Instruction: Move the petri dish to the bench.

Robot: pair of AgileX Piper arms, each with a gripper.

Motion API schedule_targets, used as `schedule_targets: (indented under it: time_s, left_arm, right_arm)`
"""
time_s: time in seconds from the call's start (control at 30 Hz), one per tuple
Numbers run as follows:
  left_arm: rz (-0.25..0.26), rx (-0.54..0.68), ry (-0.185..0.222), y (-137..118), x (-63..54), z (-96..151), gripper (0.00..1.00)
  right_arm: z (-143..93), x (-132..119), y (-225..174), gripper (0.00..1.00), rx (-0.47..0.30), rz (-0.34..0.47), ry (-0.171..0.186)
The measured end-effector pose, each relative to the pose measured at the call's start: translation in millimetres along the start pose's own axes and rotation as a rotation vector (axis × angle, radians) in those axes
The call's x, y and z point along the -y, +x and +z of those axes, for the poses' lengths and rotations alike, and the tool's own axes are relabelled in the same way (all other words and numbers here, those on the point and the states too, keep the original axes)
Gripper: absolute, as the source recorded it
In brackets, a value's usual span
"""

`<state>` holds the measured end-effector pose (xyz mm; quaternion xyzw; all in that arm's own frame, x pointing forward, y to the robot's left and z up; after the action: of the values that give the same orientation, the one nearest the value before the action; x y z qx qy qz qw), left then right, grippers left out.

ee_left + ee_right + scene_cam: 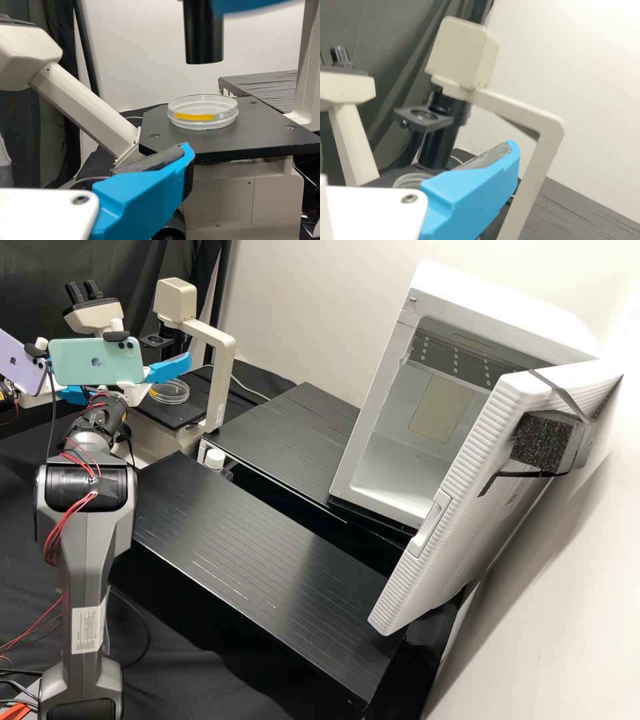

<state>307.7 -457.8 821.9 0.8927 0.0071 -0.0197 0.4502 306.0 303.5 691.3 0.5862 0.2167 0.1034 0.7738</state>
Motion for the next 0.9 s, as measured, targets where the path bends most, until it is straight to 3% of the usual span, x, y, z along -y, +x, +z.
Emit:
schedule_targets:
  time_s: [0.23, 0.43, 0.57, 0.6, 0.73, 0.9]
  left_arm:
    - [0.0, 0.0, 0.0, 0, 0.0, 0, 1.0]
    - [0.0, 0.0, 0.0, 0, 0.0, 0, 1.0]
    - [0.0, 0.0, 0.0, 0, 0.0, 0, 1.0]
    - [0.0, 0.0, 0.0, 0, 0.0, 0, 1.0]
    - [0.0, 0.0, 0.0, 0, 0.0, 0, 1.0]
    - [0.0, 0.0, 0.0, 0, 0.0, 0, 1.0]
  right_arm:
    - [9, 8, 21, 1.0, 0.024, -0.011, 0.044]
    - [12, 13, 33, 1.0, -0.009, -0.02, 0.107]
    - [18, 23, 34, 1.0, -0.044, -0.05, 0.188]
    - [21, 28, 33, 1.0, -0.048, -0.059, 0.227]
    - [32, 40, 26, 1.0, -0.047, -0.025, 0.296]
    - [37, 46, 25, 1.0, -0.059, 0.039, 0.292]
